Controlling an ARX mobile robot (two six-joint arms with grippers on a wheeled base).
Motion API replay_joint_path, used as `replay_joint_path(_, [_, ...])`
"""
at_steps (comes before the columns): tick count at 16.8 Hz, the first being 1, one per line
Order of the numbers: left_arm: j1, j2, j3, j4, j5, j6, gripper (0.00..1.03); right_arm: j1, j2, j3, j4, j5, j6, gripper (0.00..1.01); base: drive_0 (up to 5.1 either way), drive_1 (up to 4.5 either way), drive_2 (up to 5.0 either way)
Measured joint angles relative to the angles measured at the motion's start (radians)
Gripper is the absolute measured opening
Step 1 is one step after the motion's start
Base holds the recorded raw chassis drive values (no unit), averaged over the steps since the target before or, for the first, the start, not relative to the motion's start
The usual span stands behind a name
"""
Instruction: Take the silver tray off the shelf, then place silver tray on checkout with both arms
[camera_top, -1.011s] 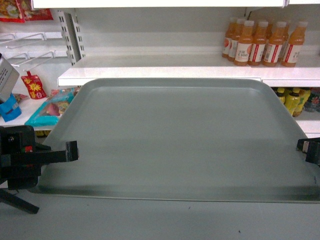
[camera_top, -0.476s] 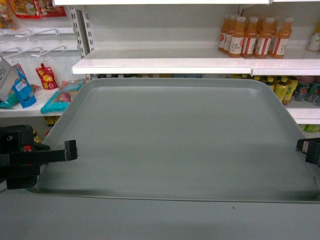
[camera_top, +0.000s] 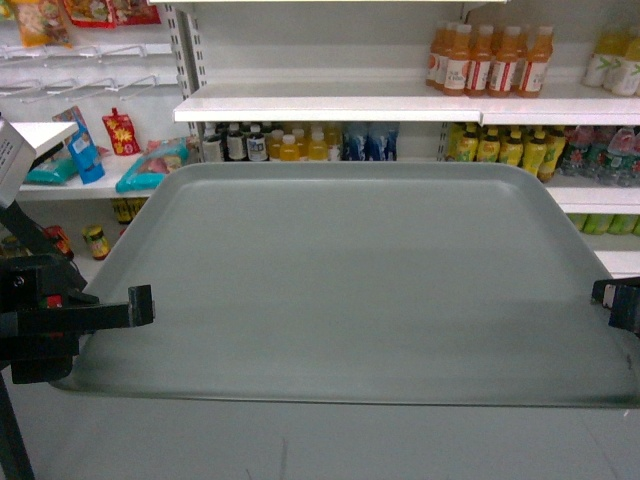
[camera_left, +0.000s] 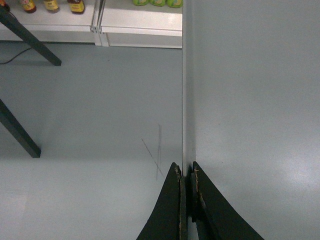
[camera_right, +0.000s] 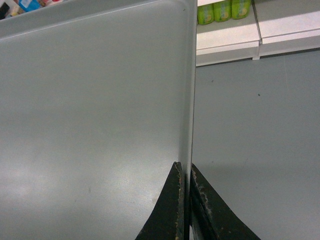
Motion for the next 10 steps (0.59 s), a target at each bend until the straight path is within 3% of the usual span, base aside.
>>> replay_joint_path(10, [0.0, 0.0, 0.0, 0.004, -0.001, 0.0, 0.03, 0.0, 0.0, 0.0, 0.002, 0.0, 0.0, 0.03, 0.0, -4.19, 4.1])
